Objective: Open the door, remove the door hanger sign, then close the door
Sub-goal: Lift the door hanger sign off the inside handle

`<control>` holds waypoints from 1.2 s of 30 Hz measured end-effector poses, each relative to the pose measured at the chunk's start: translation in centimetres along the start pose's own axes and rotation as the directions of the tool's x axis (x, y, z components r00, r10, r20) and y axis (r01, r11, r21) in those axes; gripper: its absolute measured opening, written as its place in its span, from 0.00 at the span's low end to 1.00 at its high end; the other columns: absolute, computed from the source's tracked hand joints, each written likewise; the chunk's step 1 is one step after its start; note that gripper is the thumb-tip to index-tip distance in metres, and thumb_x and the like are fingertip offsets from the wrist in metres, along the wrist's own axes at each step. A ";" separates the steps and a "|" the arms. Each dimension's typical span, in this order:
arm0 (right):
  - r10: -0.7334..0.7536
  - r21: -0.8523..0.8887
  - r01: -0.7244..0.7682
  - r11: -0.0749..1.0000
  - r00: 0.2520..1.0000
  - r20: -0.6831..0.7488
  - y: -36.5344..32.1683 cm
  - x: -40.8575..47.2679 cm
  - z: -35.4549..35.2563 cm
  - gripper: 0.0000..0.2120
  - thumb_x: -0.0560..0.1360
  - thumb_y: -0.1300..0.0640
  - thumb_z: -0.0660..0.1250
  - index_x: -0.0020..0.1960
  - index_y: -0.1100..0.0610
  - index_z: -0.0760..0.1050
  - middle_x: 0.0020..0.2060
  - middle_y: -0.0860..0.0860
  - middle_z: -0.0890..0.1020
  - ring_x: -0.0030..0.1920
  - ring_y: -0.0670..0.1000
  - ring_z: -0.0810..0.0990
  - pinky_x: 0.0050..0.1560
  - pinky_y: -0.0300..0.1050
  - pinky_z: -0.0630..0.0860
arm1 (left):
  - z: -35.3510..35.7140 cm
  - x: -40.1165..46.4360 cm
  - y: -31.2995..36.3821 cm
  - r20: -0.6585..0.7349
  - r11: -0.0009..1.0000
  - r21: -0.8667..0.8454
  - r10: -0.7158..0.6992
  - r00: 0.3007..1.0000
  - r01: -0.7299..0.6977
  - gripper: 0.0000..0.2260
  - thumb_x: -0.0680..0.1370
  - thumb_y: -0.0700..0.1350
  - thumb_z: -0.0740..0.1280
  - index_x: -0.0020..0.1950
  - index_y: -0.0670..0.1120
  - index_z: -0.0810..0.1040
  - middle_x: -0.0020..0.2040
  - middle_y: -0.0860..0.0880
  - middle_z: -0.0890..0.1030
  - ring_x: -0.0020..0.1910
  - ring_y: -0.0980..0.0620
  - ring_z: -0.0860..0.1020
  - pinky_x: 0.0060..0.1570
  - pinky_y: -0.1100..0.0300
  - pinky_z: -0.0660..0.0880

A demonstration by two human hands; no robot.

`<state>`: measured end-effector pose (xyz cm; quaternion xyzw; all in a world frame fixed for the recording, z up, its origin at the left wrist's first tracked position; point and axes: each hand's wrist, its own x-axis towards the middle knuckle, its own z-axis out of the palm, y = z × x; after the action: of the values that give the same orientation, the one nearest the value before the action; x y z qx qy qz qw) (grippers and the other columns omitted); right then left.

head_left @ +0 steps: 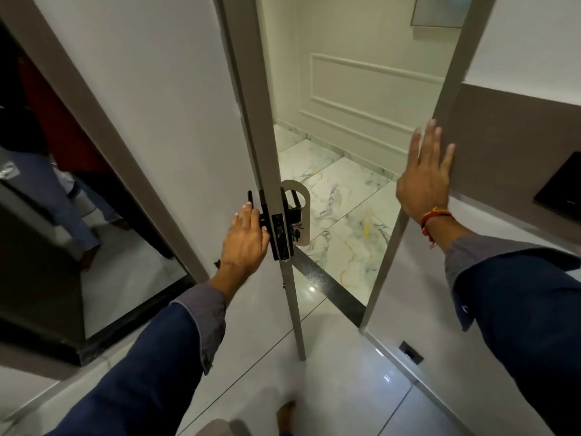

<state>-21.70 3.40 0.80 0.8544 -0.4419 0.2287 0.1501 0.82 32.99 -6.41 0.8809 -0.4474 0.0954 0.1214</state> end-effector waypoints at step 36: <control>-0.003 0.484 -0.588 0.648 0.634 0.774 -4.4 3.0 5.1 0.17 0.80 0.65 0.67 0.68 0.65 0.77 0.47 0.62 0.84 0.45 0.56 0.91 0.42 0.37 0.86 | 4.5 -0.7 12.0 0.262 0.918 -0.363 0.267 0.927 -0.162 0.41 0.79 0.55 0.65 0.81 0.38 0.45 0.81 0.38 0.56 0.77 0.40 0.62 0.74 0.46 0.66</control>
<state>-15.26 1.45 -2.18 0.7679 -0.4863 0.0497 -0.4139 -9.03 25.39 -9.32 0.7963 -0.5653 -0.1069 0.1868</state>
